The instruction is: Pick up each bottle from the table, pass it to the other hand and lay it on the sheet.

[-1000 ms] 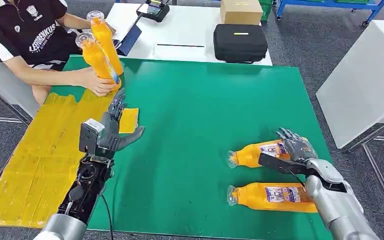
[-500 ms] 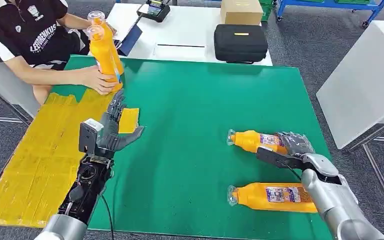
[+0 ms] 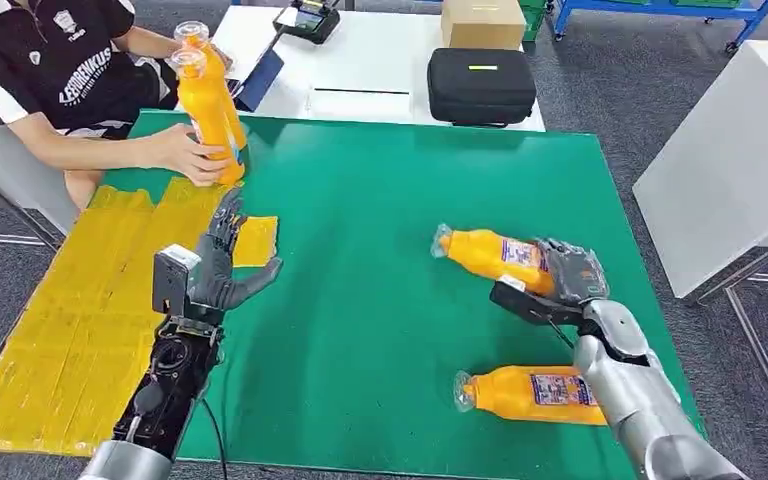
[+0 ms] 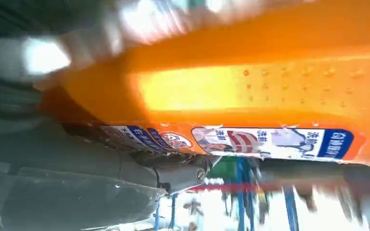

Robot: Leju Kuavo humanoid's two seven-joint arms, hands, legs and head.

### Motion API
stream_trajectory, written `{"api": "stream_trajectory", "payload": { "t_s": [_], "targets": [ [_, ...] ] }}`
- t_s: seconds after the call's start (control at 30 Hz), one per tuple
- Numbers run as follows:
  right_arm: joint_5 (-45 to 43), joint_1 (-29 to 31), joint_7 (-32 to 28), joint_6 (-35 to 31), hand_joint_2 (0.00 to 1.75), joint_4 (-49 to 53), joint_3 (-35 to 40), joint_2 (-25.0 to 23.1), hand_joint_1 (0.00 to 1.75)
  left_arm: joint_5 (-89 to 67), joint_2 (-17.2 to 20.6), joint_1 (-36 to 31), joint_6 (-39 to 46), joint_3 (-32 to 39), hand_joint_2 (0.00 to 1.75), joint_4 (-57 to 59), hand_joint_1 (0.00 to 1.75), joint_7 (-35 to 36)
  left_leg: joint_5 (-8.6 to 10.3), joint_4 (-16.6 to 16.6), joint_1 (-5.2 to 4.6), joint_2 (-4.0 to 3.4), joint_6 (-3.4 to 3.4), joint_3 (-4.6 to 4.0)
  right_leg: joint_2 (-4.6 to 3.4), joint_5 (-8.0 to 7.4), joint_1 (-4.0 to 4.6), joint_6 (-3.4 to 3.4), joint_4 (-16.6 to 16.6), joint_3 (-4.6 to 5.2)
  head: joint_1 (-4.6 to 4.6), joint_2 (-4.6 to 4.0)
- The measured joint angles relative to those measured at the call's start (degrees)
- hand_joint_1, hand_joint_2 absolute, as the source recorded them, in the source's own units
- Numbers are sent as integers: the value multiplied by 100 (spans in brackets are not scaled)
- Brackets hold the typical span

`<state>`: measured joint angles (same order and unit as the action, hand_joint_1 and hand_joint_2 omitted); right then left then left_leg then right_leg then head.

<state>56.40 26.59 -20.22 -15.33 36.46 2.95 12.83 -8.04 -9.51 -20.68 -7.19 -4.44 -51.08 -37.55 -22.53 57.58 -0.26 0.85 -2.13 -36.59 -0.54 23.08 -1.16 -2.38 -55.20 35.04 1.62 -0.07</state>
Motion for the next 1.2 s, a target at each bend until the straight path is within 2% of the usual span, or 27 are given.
{"api": "stream_trajectory", "payload": {
  "t_s": [0.2, 0.3, 0.43, 0.67, 0.93, 1.2],
  "targets": [
    [-1805, -263, -724, 120, 175, 923, -557, -652, 175, -133, 0, 119, -72, -57, 175, -447, 0, 233, -1, -1, 1, 8, 0, -4, 8, 5, -1, 2, 0, 3, -2, 0],
    [-2325, -371, -935, 140, 175, 1156, -627, -940, 175, -197, 0, 117, -107, -171, 175, -594, 0, 330, -2, -1, 0, 5, 2, -4, 5, 5, -2, 2, 0, 6, 0, 0],
    [-2683, -421, -1073, 178, 175, 1201, -620, -1241, 175, -313, -11, 117, -111, -381, 175, -767, 0, 417, -1, -1, -1, 7, 1, -4, 7, 4, -2, 2, 1, 5, -2, 0],
    [-3133, -429, -1134, 606, 175, 1158, -360, -1643, 175, -396, -11, 150, -173, -759, 175, -1230, 0, 548, -1, -1, 0, 6, 1, -4, 7, 4, -1, 2, 0, 6, -2, 0],
    [-3952, -311, -1101, 1902, 175, 804, -11, -1931, 175, -398, -2, 133, -267, -1066, 175, -1409, 0, 564, -1, -2, 0, 3, 2, -5, 4, 4, -2, 2, 0, 7, -2, 0],
    [-4145, -32, -965, 1828, 175, 465, 477, -2231, 175, -341, 2, 112, -186, -1248, 175, -1486, 0, 599, 0, -1, 1, 3, 2, -4, 4, 4, -2, 3, 0, 7, -2, 0]
  ]
}}
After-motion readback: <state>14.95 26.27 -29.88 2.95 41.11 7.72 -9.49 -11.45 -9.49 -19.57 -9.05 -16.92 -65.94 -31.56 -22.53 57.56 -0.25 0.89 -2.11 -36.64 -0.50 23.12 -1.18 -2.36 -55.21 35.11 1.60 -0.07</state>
